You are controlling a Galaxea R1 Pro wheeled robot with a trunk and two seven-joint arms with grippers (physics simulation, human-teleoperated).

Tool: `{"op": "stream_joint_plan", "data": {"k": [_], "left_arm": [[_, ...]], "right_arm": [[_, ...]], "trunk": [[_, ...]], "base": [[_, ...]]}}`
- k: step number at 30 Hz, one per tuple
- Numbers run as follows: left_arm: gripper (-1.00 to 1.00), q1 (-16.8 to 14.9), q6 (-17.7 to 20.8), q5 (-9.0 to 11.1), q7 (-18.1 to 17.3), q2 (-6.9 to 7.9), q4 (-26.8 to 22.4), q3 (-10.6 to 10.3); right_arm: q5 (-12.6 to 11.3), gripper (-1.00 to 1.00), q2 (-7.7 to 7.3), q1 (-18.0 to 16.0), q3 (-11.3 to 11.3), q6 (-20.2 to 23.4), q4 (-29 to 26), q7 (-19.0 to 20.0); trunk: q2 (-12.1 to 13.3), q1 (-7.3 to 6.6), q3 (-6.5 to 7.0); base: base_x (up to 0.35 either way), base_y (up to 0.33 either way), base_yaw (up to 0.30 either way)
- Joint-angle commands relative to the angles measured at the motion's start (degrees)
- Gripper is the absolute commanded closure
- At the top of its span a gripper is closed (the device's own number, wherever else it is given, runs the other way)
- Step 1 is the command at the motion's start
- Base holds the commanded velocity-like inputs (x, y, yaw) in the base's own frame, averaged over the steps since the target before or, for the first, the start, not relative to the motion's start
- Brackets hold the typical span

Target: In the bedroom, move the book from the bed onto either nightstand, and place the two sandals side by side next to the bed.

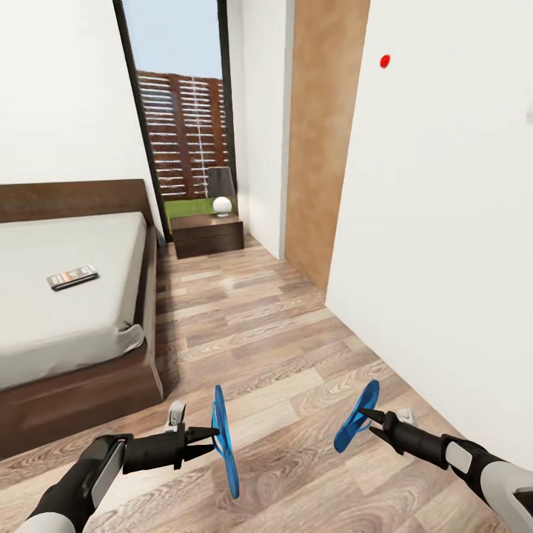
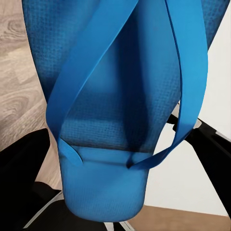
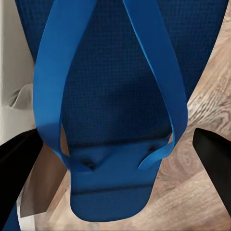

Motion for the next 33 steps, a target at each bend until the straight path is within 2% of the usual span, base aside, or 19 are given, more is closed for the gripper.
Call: {"op": "stream_joint_plan", "data": {"k": [1,18,33], "left_arm": [[1.00,-0.04,0.37,0.11,-0.11,0.00,0.01,0.02],[1.00,-0.04,0.37,0.11,-0.03,-0.08,0.01,0.01],[1.00,-0.04,0.37,0.11,-0.02,-0.09,0.01,0.01]], "right_arm": [[-0.62,1.00,0.00,-0.07,0.43,0.39,0.15,0.26],[-0.62,1.00,0.00,-0.07,0.46,0.39,0.15,0.26],[-0.62,1.00,0.00,-0.07,0.43,0.39,0.15,0.26]], "trunk": [[-0.02,-0.01,-0.05],[-0.02,-0.01,-0.05],[-0.02,-0.01,-0.05]], "base": [[0.000,-0.113,0.179],[0.003,-0.114,0.179],[0.071,-0.114,0.179]]}}
